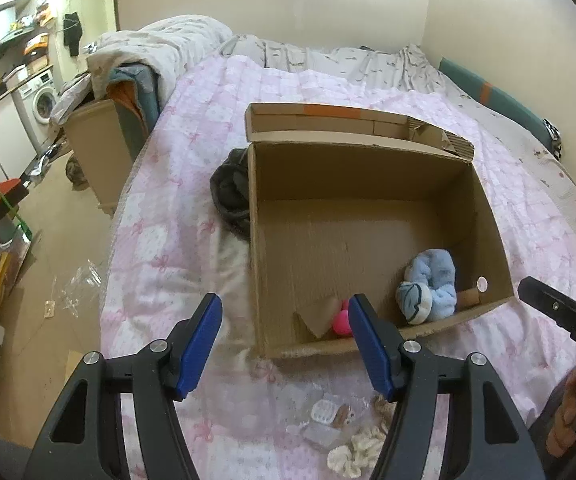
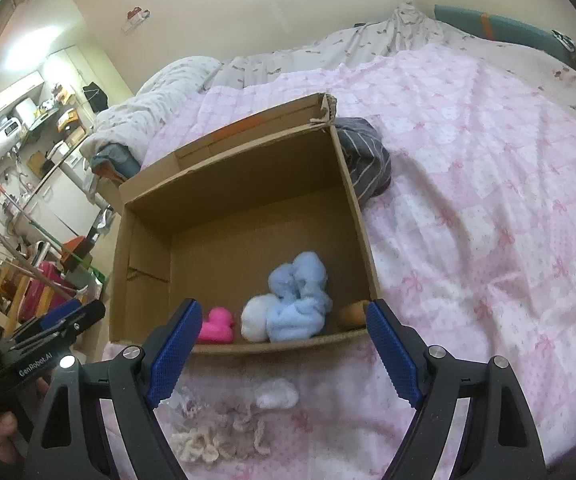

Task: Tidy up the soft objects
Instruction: 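Withdraw both tools from the box toward the remaining scrunchies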

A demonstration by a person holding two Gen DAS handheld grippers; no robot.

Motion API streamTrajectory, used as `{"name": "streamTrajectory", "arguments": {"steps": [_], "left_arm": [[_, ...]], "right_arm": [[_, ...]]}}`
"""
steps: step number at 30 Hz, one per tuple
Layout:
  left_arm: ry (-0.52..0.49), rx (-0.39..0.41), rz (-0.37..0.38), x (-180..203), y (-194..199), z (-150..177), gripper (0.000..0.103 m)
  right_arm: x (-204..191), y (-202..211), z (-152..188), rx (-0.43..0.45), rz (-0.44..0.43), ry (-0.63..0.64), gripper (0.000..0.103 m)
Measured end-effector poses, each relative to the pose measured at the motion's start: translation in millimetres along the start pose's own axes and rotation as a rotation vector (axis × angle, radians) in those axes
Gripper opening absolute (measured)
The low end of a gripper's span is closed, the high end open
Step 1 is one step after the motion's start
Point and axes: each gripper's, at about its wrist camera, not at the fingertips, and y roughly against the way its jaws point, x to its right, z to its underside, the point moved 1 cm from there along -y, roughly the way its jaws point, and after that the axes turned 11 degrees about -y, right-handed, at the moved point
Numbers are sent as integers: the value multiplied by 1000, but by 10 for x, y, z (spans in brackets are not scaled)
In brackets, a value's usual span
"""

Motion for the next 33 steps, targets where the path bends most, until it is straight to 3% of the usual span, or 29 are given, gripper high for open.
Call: {"name": "streamTrajectory", "arguments": {"steps": [16,33], "left_arm": [[49,-20,9,-8,223,283,63],[70,-176,3,3,69,603,63]], "right_arm": [[-87,207,395,-42,-5,36,89],[-182,124,684,-149,-13,55,89]]}}
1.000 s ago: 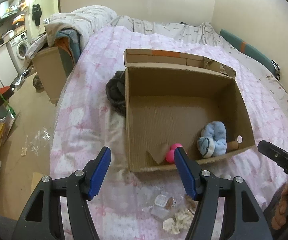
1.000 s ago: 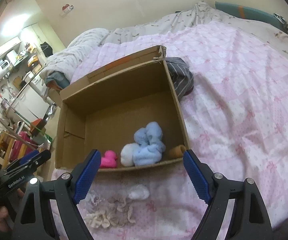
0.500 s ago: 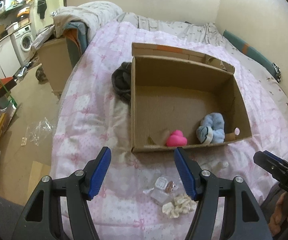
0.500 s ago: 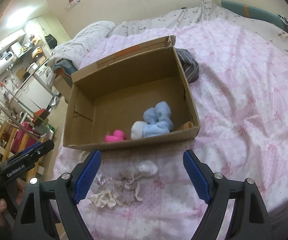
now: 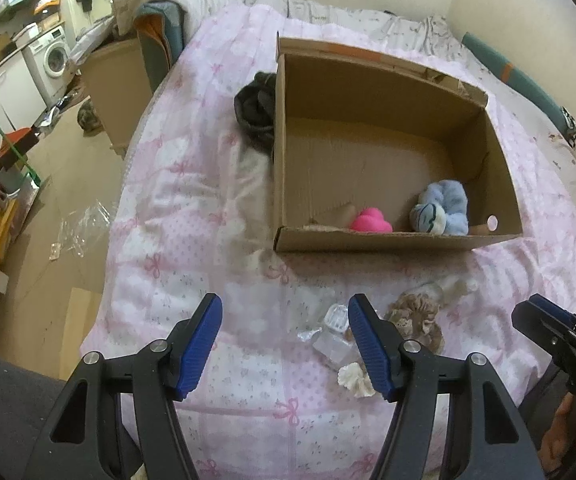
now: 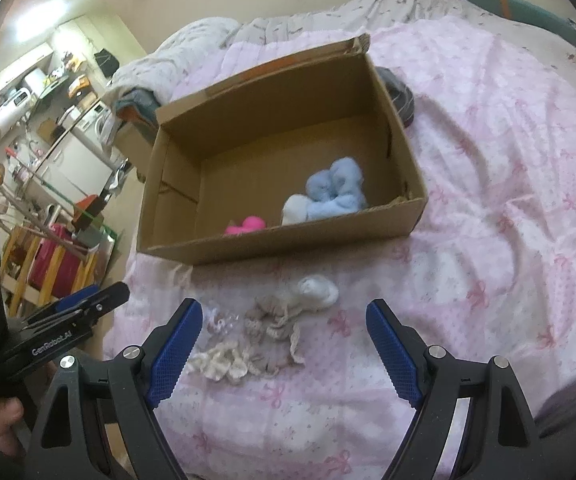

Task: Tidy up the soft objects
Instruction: 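Withdraw both tools from the box toward the remaining scrunchies, then grasp the clear plastic bag with the left gripper while the right gripper approaches the white scrunchie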

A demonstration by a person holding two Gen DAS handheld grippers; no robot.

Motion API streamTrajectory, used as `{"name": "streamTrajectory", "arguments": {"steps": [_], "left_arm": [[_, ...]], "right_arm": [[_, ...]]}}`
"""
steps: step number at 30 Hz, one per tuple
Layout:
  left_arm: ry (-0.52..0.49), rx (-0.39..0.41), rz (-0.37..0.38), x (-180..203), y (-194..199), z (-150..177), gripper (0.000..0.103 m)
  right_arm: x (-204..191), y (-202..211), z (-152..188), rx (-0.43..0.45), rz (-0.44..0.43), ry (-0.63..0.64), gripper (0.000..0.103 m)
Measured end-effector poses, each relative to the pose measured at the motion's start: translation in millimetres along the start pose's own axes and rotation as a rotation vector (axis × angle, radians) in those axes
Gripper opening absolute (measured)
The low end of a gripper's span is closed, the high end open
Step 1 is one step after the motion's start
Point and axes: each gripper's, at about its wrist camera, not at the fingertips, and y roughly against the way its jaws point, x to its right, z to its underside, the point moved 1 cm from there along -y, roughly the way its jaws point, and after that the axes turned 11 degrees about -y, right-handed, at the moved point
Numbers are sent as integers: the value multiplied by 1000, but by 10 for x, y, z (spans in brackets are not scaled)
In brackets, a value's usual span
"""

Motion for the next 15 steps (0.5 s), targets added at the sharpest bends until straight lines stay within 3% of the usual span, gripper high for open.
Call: {"name": "streamTrajectory", "arguments": {"steps": [9,15], "left_arm": [[92,-169,-9,-191,-442,89,62],[102,-248,120,-74,-742,50,62]], "right_arm": [[106,-129,-4,-49,30,-67,89],[218,-237,-12,-81,47,-128,89]]}}
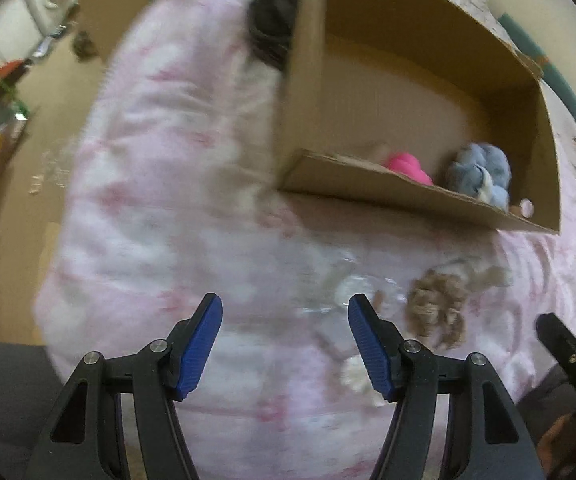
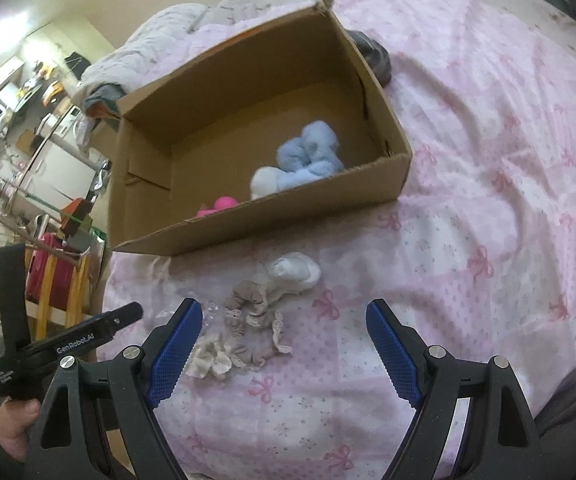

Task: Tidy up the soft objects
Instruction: 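Grasp the clear plastic bag with the left gripper while the right gripper approaches the white scrunchie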

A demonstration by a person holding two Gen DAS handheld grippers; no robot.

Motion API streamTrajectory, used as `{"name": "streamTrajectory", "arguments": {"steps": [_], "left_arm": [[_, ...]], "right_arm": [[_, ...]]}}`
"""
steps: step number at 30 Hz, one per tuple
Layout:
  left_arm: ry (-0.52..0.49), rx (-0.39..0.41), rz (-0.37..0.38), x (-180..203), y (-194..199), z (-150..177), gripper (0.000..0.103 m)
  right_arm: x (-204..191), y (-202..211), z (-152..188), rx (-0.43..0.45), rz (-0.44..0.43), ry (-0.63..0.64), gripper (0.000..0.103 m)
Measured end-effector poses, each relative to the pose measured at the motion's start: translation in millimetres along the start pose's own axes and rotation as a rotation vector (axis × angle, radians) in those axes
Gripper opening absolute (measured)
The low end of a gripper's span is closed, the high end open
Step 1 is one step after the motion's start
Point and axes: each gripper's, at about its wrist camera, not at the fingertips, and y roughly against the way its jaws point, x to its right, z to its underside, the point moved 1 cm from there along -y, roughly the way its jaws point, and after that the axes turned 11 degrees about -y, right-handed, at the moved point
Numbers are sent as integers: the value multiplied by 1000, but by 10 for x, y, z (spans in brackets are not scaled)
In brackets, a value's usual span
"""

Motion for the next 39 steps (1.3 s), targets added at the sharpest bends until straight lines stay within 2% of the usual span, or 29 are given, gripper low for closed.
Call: {"name": "streamTrajectory", "arguments": {"steps": [3,7,10,13,15,16,17,18,20,24,26,29,33,37,39], "left_arm": [[-41,-31,43,146,-160,-54,62],[-149,-55,-9,349,-318,-64,62],[-181,-57,2,429,-374,-79,62],[-235,-49,-17,531,-408,-68,61],[-288,-45,-25,604,-417,-45,38],[-301,-45,-14,642,-411,-41,33],[-304,-45,10,644,-407,-41,22],[-299,-46,35,639,-403,-41,16],[-284,-40,54,606,-376,-53,14],[-242,14,63,485,-149,-82,13],[-189,44,72,365,39,-87,13],[-102,74,89,134,309,-68,13],[-57,125,46,-51,583,-18,13],[-9,135,59,-193,635,63,13],[-15,142,54,-149,633,62,13]], "right_arm": [[20,-44,-16,-11,10,-11,89],[58,-70,-27,-17,18,-27,89],[90,-75,-23,-21,27,-37,89],[84,-87,-22,-22,31,-35,89],[77,-103,-21,-24,35,-32,89],[74,-114,-21,-26,37,-30,89],[70,-123,-18,-28,40,-27,89],[69,-129,-15,-29,42,-23,89],[55,-133,-9,-31,44,-17,89],[45,-134,-4,-32,43,-9,89],[31,-137,10,-48,23,-4,89],[-34,-205,80,-140,-55,-7,89],[-195,-359,223,-286,-144,-41,89],[-371,-552,339,-353,-157,-113,87],[-448,-682,372,-385,-151,-151,78]]}}
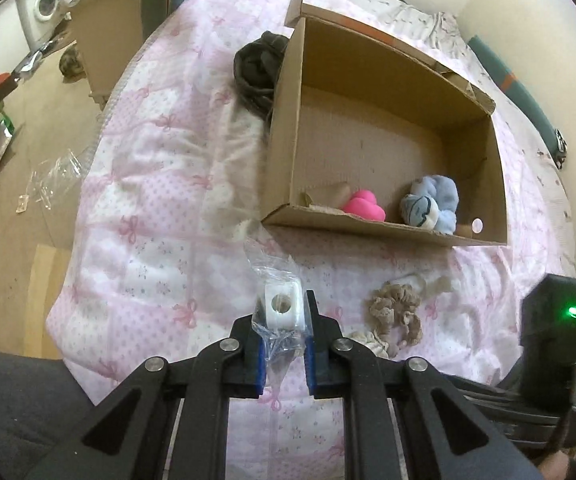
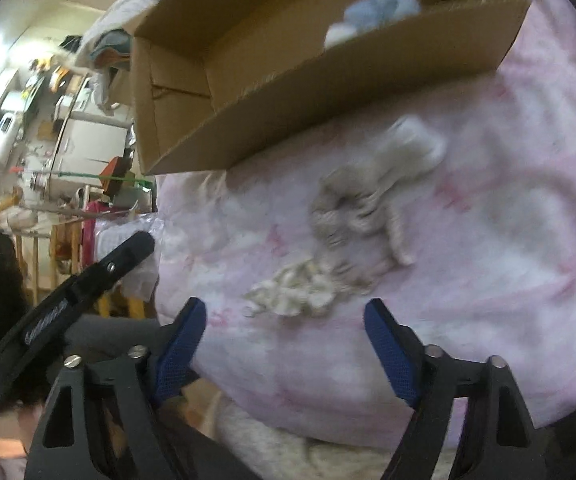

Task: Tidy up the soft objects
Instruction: 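Grasp the clear plastic bag with the left gripper while the right gripper approaches the white scrunchie, then grasp the white scrunchie with the right gripper and lift it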

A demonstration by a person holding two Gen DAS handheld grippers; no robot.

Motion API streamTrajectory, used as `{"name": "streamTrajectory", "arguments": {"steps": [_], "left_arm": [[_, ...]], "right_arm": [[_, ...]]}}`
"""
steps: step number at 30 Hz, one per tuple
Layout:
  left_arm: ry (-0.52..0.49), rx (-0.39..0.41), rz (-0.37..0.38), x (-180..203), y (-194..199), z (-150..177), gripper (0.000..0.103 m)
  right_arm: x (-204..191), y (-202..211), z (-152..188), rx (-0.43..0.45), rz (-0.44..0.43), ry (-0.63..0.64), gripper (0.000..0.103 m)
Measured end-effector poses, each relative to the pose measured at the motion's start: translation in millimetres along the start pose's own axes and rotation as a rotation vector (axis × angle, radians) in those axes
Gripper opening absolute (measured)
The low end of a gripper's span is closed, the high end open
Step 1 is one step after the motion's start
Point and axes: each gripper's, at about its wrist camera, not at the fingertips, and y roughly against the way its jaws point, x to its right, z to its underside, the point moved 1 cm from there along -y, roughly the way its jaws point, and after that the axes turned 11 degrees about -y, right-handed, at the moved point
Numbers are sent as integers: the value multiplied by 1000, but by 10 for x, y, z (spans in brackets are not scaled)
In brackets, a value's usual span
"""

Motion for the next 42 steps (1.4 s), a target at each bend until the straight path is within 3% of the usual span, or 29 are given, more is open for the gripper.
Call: {"name": "streamTrajectory", "arguments": {"steps": [2,10,13,14,15,18,25,37,42], "left_arm": [[-6,5,3,46,-5,0,13],[4,16,12,97,-43,-31,13],[12,14,5,75,-56,-39,13],[13,12,4,73,-62,-37,13],[14,10,2,70,-67,-37,13],[13,6,-3,70,-83,-32,13],[10,4,-11,84,-105,-19,13],[-23,7,-32,151,-125,18,13],[-26,-9,-47,153,-177,30,13]], "right_arm": [[-62,-135,-11,-14,14,-19,73],[-164,-544,-21,-7,192,51,70],[-169,-567,-41,19,211,75,50],[-155,-561,-47,23,214,79,35],[-118,-563,-49,22,216,83,27],[-94,-533,-35,6,191,99,11],[-161,-264,136,25,123,205,8],[-139,488,259,209,105,362,2],[7,417,195,194,109,294,2]]}}
